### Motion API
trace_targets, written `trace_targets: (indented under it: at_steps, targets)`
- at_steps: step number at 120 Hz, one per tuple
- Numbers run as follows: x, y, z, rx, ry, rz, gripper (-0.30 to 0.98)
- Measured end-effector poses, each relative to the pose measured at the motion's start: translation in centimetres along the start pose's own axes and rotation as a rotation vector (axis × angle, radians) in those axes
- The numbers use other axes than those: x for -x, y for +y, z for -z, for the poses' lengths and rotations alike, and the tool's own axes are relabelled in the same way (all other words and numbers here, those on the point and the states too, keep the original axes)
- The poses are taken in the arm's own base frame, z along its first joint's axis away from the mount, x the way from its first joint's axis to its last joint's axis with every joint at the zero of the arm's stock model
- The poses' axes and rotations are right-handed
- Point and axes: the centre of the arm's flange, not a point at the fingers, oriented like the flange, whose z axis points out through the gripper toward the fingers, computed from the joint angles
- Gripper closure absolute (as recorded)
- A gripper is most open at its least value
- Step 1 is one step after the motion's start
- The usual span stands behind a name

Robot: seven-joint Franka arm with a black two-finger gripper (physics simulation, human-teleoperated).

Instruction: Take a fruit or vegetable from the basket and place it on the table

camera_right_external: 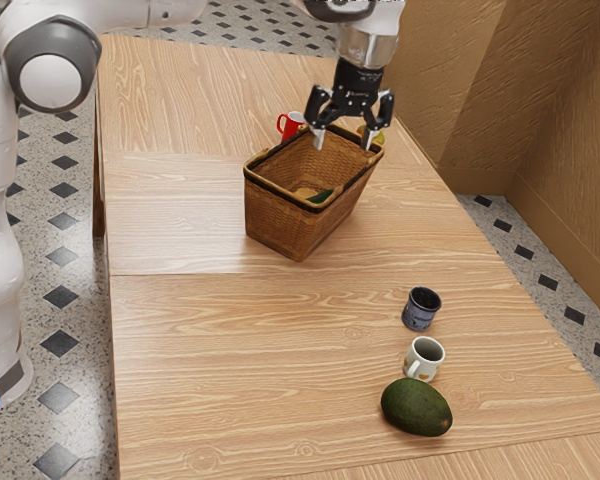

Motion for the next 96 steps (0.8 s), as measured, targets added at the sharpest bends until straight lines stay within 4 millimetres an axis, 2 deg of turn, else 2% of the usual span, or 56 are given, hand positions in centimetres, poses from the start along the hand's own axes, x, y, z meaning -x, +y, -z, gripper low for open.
trace_targets:
  at_steps: [15,25,31,37,42,47,51,54,63,67,73,78,96]
  targets:
    - [-0.4,-0.3,0.4,0.006,0.001,0.122,0.00]
    - [-0.3,-1.6,1.6,0.003,0.009,0.167,0.00]
    - [-0.6,-1.4,0.8,-0.024,0.016,0.172,0.00]
    - [-2.1,-0.5,-0.9,-0.062,0.030,0.180,0.00]
    - [-4.5,0.2,-2.2,-0.090,0.050,0.191,0.00]
    - [-7.0,0.6,-2.9,-0.098,0.082,0.184,0.00]
    - [-7.9,0.8,-3.1,-0.099,0.100,0.155,0.00]
    - [-7.3,1.0,-3.3,-0.098,0.113,0.116,0.00]
    - [-4.0,1.4,-3.6,-0.088,0.166,-0.021,0.00]
    - [-3.3,0.9,-3.9,-0.086,0.187,-0.063,0.00]
    - [-3.0,-0.7,-4.4,-0.074,0.219,-0.110,0.01]
    - [-3.0,-1.2,-4.6,-0.058,0.235,-0.147,0.01]
    - [-4.0,0.1,-5.9,-0.028,0.253,-0.261,0.01]
